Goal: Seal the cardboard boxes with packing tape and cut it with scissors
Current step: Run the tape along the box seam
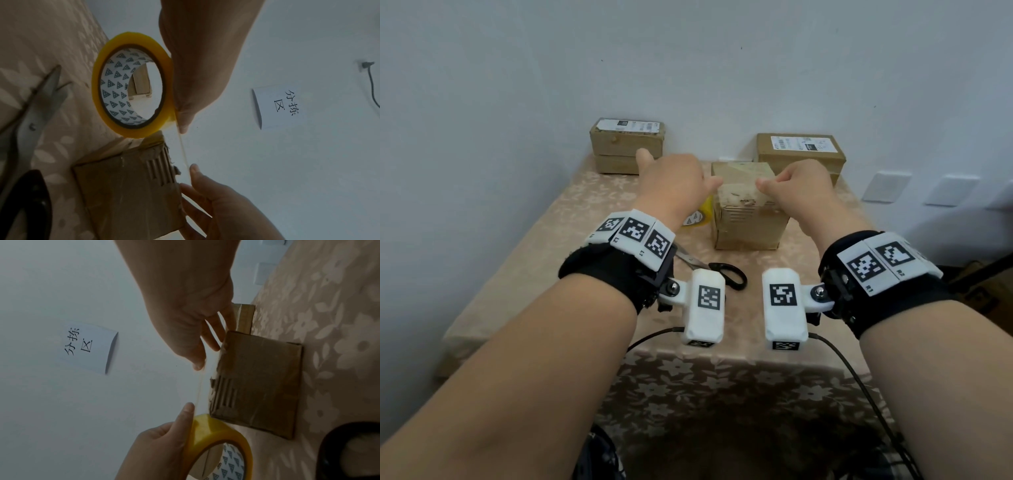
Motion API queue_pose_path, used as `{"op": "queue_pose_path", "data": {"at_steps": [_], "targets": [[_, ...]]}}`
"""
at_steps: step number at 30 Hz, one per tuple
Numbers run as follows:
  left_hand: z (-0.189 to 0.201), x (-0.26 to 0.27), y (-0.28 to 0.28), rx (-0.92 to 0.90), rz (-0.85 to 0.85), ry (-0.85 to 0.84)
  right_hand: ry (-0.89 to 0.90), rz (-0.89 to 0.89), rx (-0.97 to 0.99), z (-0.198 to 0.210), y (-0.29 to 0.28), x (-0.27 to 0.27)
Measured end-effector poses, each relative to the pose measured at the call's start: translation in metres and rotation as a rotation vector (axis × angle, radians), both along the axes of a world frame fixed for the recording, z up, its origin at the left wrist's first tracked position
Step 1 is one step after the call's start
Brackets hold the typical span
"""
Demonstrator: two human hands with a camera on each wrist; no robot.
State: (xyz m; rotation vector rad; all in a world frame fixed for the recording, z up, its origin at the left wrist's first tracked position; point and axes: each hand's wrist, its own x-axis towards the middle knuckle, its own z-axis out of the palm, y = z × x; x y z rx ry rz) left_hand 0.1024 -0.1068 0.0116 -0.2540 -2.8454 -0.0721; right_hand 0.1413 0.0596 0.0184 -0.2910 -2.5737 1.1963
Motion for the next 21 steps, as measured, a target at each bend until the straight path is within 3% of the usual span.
{"op": "queue_pose_path", "data": {"at_steps": [17, 21], "targets": [[-0.011, -0.005, 0.014, -0.015, -0.010, 0.016, -0.061, -0.005, 0.089, -0.014, 0.008, -0.009], [-0.014, -0.002, 0.013, 0.002, -0.011, 0.015, -0.021, -0.025, -0.039, -0.026, 0.014, -0.015]]}}
